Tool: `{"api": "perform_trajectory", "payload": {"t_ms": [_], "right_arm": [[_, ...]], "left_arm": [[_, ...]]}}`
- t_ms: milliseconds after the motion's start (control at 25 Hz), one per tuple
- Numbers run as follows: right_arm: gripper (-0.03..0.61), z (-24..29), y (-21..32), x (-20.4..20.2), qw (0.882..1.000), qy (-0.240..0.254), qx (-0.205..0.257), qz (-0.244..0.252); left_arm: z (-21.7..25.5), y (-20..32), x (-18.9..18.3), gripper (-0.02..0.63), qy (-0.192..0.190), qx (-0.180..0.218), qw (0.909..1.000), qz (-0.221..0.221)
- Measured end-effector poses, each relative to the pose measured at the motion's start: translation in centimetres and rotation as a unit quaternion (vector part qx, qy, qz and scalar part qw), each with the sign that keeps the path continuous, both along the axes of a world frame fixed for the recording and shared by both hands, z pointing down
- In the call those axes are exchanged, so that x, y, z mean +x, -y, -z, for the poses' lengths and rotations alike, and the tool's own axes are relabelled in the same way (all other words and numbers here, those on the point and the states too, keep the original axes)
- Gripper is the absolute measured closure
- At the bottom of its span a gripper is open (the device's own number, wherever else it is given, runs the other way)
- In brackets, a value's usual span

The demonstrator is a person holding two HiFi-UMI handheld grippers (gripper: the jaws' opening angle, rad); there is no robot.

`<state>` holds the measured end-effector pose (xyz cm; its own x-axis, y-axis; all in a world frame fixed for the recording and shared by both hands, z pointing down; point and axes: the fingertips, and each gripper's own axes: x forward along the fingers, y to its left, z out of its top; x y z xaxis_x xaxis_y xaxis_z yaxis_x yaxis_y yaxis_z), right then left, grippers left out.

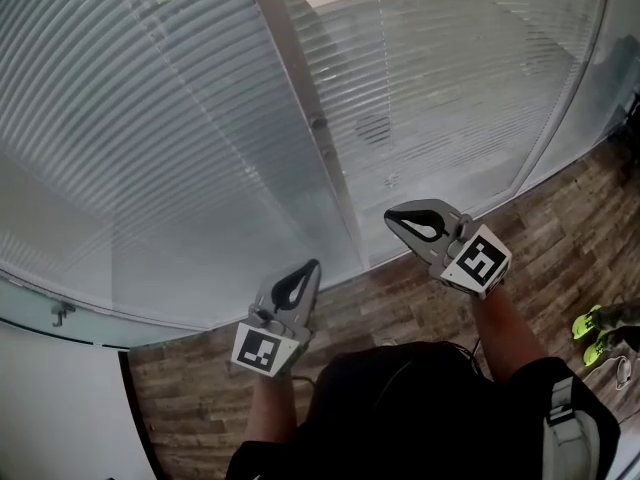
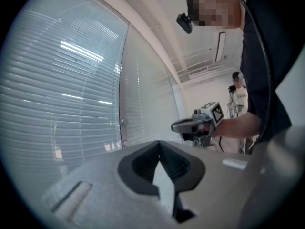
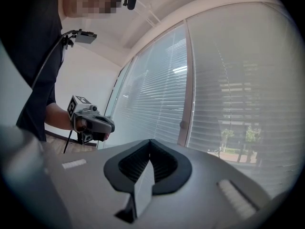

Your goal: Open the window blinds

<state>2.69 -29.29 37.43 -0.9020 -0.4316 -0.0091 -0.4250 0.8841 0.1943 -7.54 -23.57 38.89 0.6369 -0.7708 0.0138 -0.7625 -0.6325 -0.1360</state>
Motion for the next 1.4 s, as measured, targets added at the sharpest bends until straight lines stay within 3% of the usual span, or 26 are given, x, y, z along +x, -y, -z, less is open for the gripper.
{"api": "perform_trajectory", "payload": {"t_ms": [520, 800, 1080, 1160, 1400], "right_arm": [[0.571, 0.7, 0.4, -2.3, 0.999, -0.012, 0.022, 0.03], [0.571, 1.0, 1.3, -2.5, 0.999, -0.021, 0.033, 0.02], [0.569, 0.7, 2.3, -3.7, 0.996, -0.068, 0.054, 0.003], [0.523, 0.6, 2.8, -4.1, 0.995, -0.084, 0.058, -0.004], [0.48, 1.8, 5.4, -6.0, 0.981, -0.154, 0.114, -0.044]], "left_arm": [[0.2, -0.3, -0.6, 0.609, 0.006, 0.008, 0.9998, 0.016], [0.1, -0.2, -1.2, 0.609, 0.002, 0.008, 0.9998, 0.02], [0.0, 0.5, -3.0, 0.609, 0.0, 0.008, 0.9997, 0.025], [-0.1, 0.7, -3.3, 0.609, 0.001, 0.008, 0.9998, 0.017], [-0.6, 0.4, -3.5, 0.609, 0.0, 0.002, 0.9999, -0.013]]}}
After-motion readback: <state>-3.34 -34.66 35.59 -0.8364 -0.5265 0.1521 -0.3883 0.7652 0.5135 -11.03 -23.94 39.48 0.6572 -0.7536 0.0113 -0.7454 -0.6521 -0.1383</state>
